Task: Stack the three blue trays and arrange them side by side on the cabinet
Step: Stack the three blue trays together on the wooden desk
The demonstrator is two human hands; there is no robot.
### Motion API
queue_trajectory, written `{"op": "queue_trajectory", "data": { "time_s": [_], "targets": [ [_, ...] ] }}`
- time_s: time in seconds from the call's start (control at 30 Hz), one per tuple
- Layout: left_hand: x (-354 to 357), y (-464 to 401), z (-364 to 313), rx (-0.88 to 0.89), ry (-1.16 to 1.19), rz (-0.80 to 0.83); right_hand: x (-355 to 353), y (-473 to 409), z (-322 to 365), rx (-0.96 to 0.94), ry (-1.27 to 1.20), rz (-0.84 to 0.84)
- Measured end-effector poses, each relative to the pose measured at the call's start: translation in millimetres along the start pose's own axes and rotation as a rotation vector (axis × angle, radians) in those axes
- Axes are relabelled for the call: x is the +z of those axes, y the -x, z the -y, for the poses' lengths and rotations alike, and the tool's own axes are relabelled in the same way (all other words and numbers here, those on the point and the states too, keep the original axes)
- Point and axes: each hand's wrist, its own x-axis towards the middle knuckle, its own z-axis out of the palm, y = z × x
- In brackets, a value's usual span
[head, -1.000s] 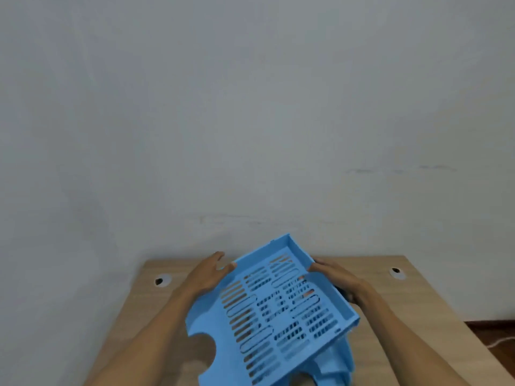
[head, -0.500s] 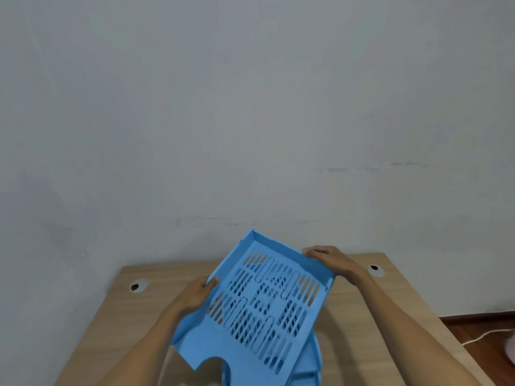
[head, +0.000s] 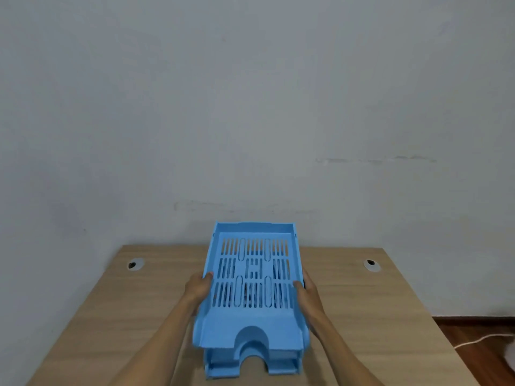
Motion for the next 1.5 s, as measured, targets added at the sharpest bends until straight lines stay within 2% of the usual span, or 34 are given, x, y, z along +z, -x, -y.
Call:
{"op": "queue_trajectory", "data": {
  "time_s": [0.13, 0.23, 0.4, 0.7, 0.93, 1.27, 1.5],
  "targets": [
    [5.6, 38.7, -18.6, 0.086, -0.045, -0.007, -2.7, -5.7, -15.0, 0.055, 0.053, 0.032],
    [10.1, 49.2, -19.2, 0.14, -0.035, 0.049, 0.5, -8.0, -15.0, 0.08, 0.119, 0.046],
    [13.1, 49.3, -6.1, 0.109, -0.036, 0.106, 7.4, -17.3, -27.9, 0.104, 0.164, 0.066],
    [27.1, 36.4, 16.4, 0.075, -0.047, 0.077, 9.8, -43.7, -52.7, 0.145, 0.199, 0.086],
    [31.7, 17.0, 18.4, 0.025, 0.016, 0.121, 10.7, -64.7, -52.7, 0.172, 0.247, 0.096],
    [32.2, 24.6, 32.2, -0.009, 0.131, 0.126, 1.3, -56.3, -45.9, 0.192, 0.361, 0.266],
    [36.8, 33.2, 32.2, -0.036, 0.205, 0.132, -0.4, -70.6, -52.8, 0.143, 0.304, 0.197]
  ]
}}
